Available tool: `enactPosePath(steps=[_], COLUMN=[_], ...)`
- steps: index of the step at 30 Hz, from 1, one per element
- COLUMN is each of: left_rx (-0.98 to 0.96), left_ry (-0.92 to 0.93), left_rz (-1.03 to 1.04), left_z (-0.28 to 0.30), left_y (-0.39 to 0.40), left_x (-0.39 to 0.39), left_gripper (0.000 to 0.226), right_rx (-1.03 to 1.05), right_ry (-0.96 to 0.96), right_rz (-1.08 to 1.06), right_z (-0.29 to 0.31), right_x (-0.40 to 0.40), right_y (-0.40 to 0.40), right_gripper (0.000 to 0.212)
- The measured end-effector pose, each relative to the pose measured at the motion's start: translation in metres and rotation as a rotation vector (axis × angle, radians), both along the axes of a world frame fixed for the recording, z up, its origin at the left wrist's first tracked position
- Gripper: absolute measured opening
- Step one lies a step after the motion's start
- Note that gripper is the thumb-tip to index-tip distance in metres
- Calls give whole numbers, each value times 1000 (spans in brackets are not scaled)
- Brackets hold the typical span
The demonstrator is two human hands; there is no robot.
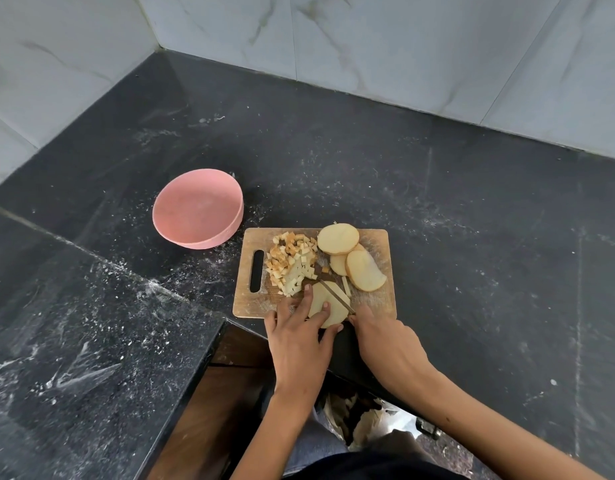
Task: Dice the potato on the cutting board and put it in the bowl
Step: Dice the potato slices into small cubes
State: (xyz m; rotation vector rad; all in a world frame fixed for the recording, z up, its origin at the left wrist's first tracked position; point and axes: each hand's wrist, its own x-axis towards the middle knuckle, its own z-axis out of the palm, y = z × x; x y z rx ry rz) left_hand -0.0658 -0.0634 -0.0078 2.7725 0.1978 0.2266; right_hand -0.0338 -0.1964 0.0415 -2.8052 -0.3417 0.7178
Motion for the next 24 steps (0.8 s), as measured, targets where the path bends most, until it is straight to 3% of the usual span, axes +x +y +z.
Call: enactPosePath(steps=[9, 19, 24], left_rx=[3, -12, -71], left_ry=[-12, 2, -38], left_rz=[15, 62, 73], left_z=[0, 2, -2], left_y=[-2, -4, -3], left_x=[0, 1, 1], left_gripper=[34, 34, 32], right_rx=[-59, -136, -102], right_ry=[55, 207, 167], right_rz=[31, 63, 74], right_z=[-2, 13, 11], right_x=[7, -24, -28], right_y=[8, -42, -57], right_gripper=[16, 18, 23])
